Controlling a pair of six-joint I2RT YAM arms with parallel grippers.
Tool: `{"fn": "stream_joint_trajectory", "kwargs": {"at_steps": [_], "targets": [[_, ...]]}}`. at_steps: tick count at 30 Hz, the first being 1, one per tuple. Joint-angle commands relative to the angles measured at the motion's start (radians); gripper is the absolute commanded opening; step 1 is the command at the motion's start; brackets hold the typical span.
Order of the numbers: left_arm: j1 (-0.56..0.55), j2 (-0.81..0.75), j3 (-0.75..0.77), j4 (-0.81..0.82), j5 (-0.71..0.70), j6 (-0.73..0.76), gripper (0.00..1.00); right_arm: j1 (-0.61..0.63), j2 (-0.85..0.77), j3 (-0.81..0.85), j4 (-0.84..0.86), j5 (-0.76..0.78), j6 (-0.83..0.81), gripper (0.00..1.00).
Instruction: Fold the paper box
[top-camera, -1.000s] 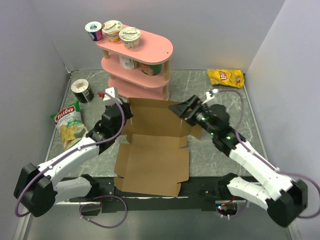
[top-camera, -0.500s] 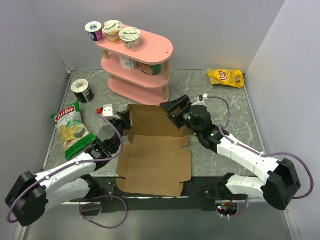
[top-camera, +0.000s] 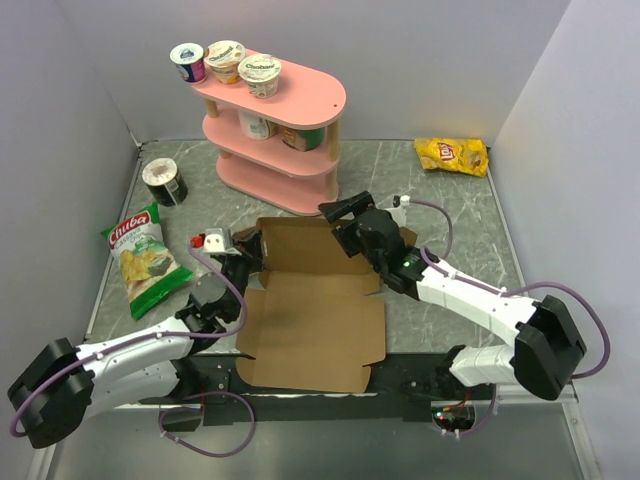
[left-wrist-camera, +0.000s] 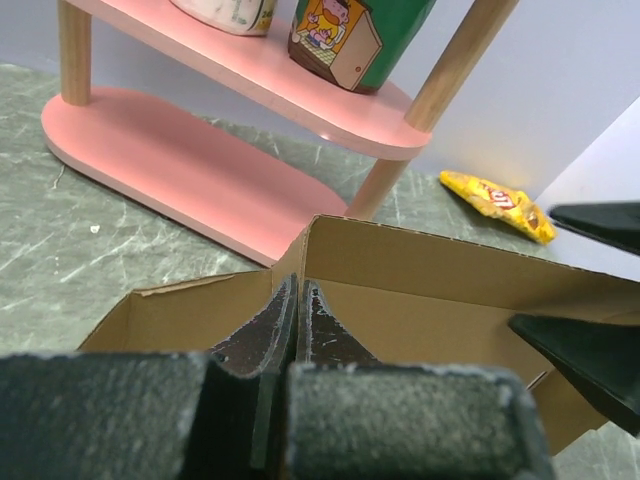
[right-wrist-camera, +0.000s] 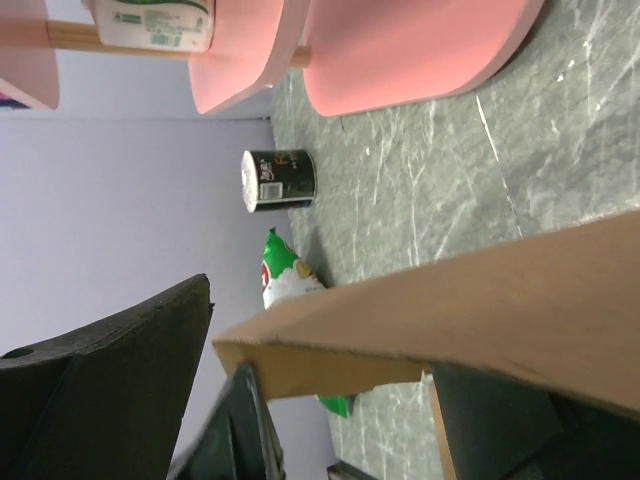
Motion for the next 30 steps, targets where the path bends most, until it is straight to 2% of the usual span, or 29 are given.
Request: {"fn": "stream_joint_trajectory", "kwargs": {"at_steps": [1,4,10,14,17,18,20,21,22,24,30], "targets": [[-0.049,-0.012,-0.063,0.053,-0.028,0.005,0.01,0.020,0.039,0.076,-0.020,0.074,0.029,0.89],[-0.063,-0.031,-0.094,0.058,-0.031,0.010,0.01,0.026,0.059,0.079,-0.035,0.080,0.043,0.88],[-0.069,-0.051,-0.101,-0.029,-0.044,-0.041,0.01,0.049,0.061,0.065,-0.073,0.099,0.056,0.78],[-0.069,-0.057,-0.074,-0.117,-0.042,-0.067,0.01,0.060,0.052,0.037,-0.075,0.123,0.066,0.60],[-0.069,-0.075,-0.052,-0.189,-0.034,-0.090,0.19,0.060,0.049,0.022,-0.076,0.129,0.072,0.46],[-0.069,-0.097,-0.049,-0.221,-0.028,-0.099,0.33,0.061,0.047,0.017,-0.078,0.137,0.072,0.44],[-0.069,-0.124,-0.052,-0.240,0.001,-0.101,0.50,0.063,0.046,0.008,-0.080,0.145,0.086,0.42],[-0.069,-0.159,-0.054,-0.250,0.010,-0.099,0.64,0.063,0.043,0.004,-0.080,0.152,0.086,0.41],[-0.068,-0.179,-0.058,-0.281,0.016,-0.096,0.71,0.063,0.041,-0.006,-0.075,0.154,0.086,0.41],[-0.069,-0.245,-0.061,-0.307,0.047,-0.085,0.82,0.063,0.041,-0.009,-0.073,0.158,0.086,0.40],[-0.069,-0.411,-0.035,-0.447,0.162,-0.036,0.96,0.063,0.029,-0.030,-0.072,0.174,0.092,0.31]]}}
